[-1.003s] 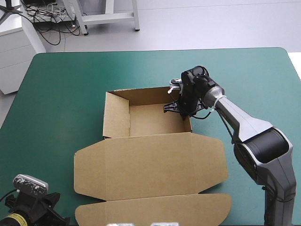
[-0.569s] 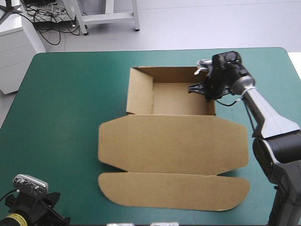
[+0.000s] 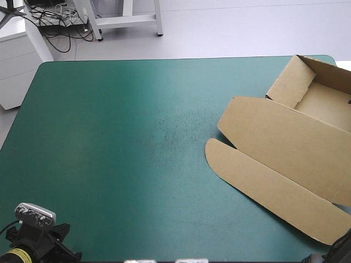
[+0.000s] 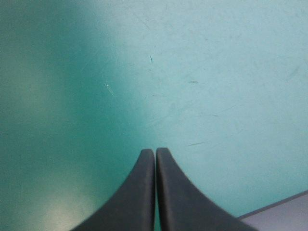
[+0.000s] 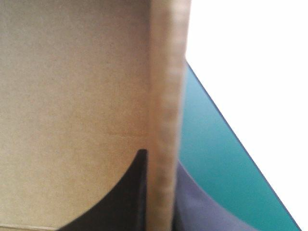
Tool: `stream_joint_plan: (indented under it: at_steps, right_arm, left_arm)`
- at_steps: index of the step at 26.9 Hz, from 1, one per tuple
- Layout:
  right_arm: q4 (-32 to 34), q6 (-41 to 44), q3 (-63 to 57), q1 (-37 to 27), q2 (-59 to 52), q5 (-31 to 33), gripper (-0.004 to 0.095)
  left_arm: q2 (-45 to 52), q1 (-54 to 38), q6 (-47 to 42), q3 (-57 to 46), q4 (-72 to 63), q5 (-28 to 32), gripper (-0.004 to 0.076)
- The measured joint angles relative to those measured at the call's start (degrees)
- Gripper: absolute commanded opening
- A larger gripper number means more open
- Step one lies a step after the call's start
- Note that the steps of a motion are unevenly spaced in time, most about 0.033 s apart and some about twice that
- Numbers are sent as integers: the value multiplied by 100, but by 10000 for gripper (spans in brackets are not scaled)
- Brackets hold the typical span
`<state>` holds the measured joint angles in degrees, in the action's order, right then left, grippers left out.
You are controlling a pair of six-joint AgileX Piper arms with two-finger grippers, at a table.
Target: Fold the box
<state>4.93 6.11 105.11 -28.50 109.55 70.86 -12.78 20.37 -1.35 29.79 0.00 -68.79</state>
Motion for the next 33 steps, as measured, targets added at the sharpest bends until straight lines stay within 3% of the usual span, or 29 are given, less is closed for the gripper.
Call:
stream_joint_plan:
  at_steps: [1, 2, 3, 12, 16, 19, 21, 27, 33]
  right_arm:
    - [0, 49, 0, -82, 0, 9, 345]
    - [-5, 118, 0, -163, 0, 13, 477]
    - [17, 102, 0, -170, 0, 13, 539]
    - [76, -368, 0, -170, -182, 13, 546]
    - [-44, -368, 0, -170, -572, 13, 450]
    - [-265, -368, 0, -170, -930, 20, 207]
    - [-439, -369, 0, -170, -1221, 38, -7]
    - [-1075, -611, -247, -170, -2327, 52, 2]
    - [-1791, -966, -1610, -12, -3813, 46, 2]
  left_arm:
    - [0, 0, 0, 0, 0, 0, -10]
    - [0, 0, 0, 0, 0, 0, -10]
    - [0, 0, 0, 0, 0, 0, -10]
    - [0, 0, 0, 0, 33, 0, -10]
    - [0, 0, 0, -3, 33, 0, -10]
    - [0, 0, 0, -8, 33, 0, -10]
    - [0, 0, 0, -7, 33, 0, -10]
    - [0, 0, 0, -7, 33, 0, -10]
    - [0, 0, 0, -7, 38, 6, -10]
